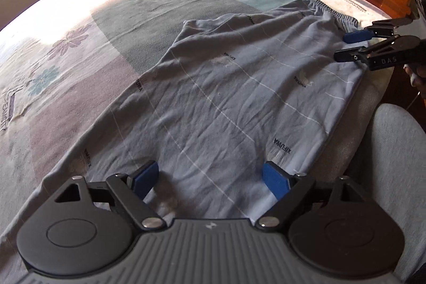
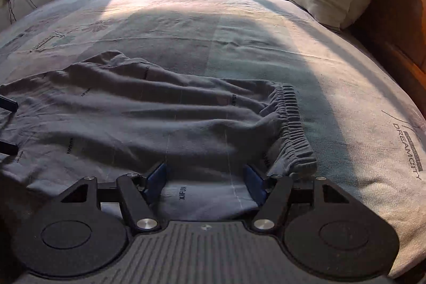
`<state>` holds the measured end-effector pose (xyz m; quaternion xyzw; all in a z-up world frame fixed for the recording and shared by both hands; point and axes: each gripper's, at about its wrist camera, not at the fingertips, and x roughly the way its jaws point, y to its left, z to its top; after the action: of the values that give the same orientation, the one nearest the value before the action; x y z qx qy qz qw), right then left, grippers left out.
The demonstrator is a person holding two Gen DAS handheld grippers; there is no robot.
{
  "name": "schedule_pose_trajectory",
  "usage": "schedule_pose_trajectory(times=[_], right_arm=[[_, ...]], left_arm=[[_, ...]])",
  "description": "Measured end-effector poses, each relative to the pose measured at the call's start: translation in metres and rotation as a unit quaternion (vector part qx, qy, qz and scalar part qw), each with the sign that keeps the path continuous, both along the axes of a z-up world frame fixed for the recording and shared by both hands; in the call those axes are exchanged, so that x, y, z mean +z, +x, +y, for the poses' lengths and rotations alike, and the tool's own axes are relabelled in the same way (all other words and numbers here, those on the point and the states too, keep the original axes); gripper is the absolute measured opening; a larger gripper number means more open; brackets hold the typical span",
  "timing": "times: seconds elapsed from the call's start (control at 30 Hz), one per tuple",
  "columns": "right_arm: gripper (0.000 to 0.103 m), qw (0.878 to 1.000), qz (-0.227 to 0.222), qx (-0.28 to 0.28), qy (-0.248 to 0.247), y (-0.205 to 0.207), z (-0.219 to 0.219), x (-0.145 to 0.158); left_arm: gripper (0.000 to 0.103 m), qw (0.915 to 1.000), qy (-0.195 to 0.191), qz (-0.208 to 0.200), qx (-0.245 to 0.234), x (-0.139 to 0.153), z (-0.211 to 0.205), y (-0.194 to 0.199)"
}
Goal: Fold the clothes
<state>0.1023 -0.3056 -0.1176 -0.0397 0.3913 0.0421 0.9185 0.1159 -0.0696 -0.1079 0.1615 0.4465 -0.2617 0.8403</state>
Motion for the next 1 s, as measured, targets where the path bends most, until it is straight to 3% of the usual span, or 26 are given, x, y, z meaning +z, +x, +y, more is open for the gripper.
schedule_pose_trajectory(times=[0.17,0.3,0.37,0.47,0.6,0.67,0.77,0.87,1.0], right_arm=[[0.074,1.000,0.004,-0.024,-0.008,-0.015,0.004,0.019],[0.083,0.999,-0.031,0.019,0.031,-0.008,0.051,0.038],[0.083,0.998,-0.021,0.027,0.049,0.007,0.082,0.030],[0.083,0.999,-0.008,0.017,0.049,0.003,0.099,0.013],[0.103,0.999,0.005,0.002,0.046,-0.011,0.110,-0.005],[0.103,0.999,0.015,0.007,0.045,-0.020,0.107,-0.005],[0.103,0.999,0.030,0.009,0.034,-0.017,0.110,0.001],[0.103,0.997,0.001,0.011,0.072,-0.013,0.111,0.010],[0.103,0.996,0.009,0.014,0.086,0.001,0.119,-0.003]], left_arm=[[0.087,0.9997,0.019,-0.017,-0.005,0.015,0.020,-0.014],[0.087,0.9987,-0.011,-0.043,0.025,0.029,0.016,0.000],[0.087,0.9980,-0.021,-0.047,0.037,0.025,0.012,0.007],[0.087,0.9969,-0.015,-0.010,0.077,0.002,0.019,0.009],[0.094,0.9968,-0.035,-0.024,0.067,-0.006,0.045,-0.021],[0.094,0.9969,-0.037,-0.021,0.066,-0.004,0.054,-0.025],[0.094,0.9952,-0.050,-0.017,0.082,0.011,0.056,-0.013],[0.094,0.9935,-0.069,-0.040,0.081,0.023,0.052,0.003],[0.094,0.9911,-0.101,-0.025,0.084,0.017,0.042,0.041]])
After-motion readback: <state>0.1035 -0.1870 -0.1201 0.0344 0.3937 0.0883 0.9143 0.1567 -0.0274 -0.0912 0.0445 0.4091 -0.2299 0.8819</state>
